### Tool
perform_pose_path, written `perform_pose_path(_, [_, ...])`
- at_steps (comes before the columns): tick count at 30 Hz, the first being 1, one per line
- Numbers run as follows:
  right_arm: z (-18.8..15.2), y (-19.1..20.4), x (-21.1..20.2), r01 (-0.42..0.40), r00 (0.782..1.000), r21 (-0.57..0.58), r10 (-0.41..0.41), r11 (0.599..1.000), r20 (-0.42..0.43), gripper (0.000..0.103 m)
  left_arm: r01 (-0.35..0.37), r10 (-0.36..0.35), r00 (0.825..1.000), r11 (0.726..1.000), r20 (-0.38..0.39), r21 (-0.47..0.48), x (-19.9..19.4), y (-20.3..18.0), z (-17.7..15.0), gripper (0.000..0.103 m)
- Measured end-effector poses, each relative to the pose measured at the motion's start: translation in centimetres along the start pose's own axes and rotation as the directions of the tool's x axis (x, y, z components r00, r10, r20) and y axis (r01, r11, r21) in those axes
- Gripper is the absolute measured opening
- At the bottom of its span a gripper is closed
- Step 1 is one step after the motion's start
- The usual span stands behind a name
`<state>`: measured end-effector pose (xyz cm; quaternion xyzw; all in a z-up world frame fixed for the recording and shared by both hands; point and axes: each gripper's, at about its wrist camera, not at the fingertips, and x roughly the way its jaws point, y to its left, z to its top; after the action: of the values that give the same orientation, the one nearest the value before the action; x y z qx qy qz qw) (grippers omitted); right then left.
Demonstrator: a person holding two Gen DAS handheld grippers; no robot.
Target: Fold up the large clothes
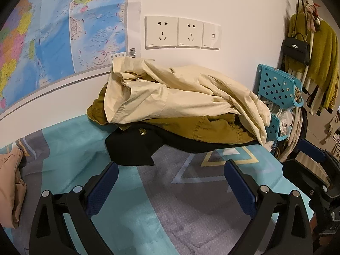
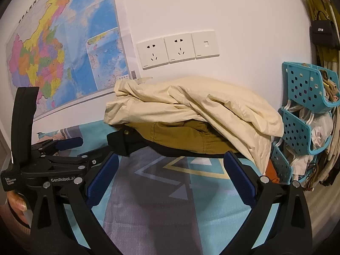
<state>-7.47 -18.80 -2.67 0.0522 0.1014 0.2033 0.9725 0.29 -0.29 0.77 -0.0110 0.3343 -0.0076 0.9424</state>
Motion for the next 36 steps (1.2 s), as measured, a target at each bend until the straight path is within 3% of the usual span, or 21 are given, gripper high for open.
perform_pose_path(9, [1.4, 0.0, 1.7, -0.002, 1.000, -0.055, 0.001, 0.999, -0.020, 0.097, -0.027, 0.027, 1.000, 1.000, 0.009, -0.006, 0.8, 0.3, 1.2, 0.096])
perform_pose_path(13, [3.5, 0.2, 3.8, 0.008, 0.999, -0.141, -0.013, 0.990, -0.031, 0.097, -0.056, 0.056, 0.998, 0.998, 0.006, -0.023, 2.2, 1.0, 2.2, 0.096])
perform_pose_path(19, [7.6, 1.3, 9.8, 0.024, 0.997, -0.327, -0.048, 0.945, -0.066, 0.097, -0.103, 0.102, 0.995, 0.991, -0.023, -0.088, 5.5, 3.3, 3.8, 0.096])
perform_pose_path(22, [8.6, 2.7, 13.1, 0.035, 0.996, -0.430, -0.069, 0.902, -0.064, 0.097, -0.127, 0.123, 0.992, 0.986, -0.037, -0.108, 7.0, 4.4, 4.3, 0.096])
perform_pose_path(24, [9.0, 3.2, 15.0, 0.001, 0.994, -0.463, -0.052, 0.886, -0.098, 0.096, -0.170, 0.164, 0.985, 0.977, -0.059, -0.129, 7.9, 5.2, 4.4, 0.095])
perform_pose_path(27, [9.6, 4.0, 17.7, -0.015, 0.992, -0.518, -0.051, 0.855, -0.114, 0.094, -0.156, 0.141, 0.986, 0.973, -0.094, -0.171, 9.3, 7.0, 4.3, 0.095])
perform_pose_path(28, [9.7, 4.2, 18.2, -0.029, 0.992, -0.531, -0.040, 0.847, -0.118, 0.090, -0.157, 0.142, 0.985, 0.971, -0.097, -0.178, 9.6, 7.3, 4.3, 0.095])
perform_pose_path(30, [10.1, 4.5, 19.2, -0.079, 0.988, -0.555, -0.011, 0.828, -0.157, 0.070, -0.168, 0.153, 0.984, 0.970, -0.096, -0.178, 9.9, 7.7, 4.1, 0.095])
perform_pose_path(31, [10.4, 4.6, 19.4, -0.090, 0.985, -0.571, -0.011, 0.816, -0.170, 0.047, -0.169, 0.155, 0.983, 0.970, -0.096, -0.173, 10.1, 7.9, 4.1, 0.095])
perform_pose_path(32, [11.0, 4.5, 19.3, -0.088, 0.985, -0.574, -0.014, 0.814, -0.170, 0.006, -0.173, 0.158, 0.983, 0.970, -0.096, -0.171, 10.2, 8.1, 4.0, 0.095])
perform_pose_path(36, [14.3, 2.2, 17.4, -0.092, 0.991, -0.453, 0.038, 0.887, -0.127, 0.008, -0.161, 0.150, 0.986, 0.972, -0.078, -0.171, 10.2, 8.6, 3.7, 0.095])
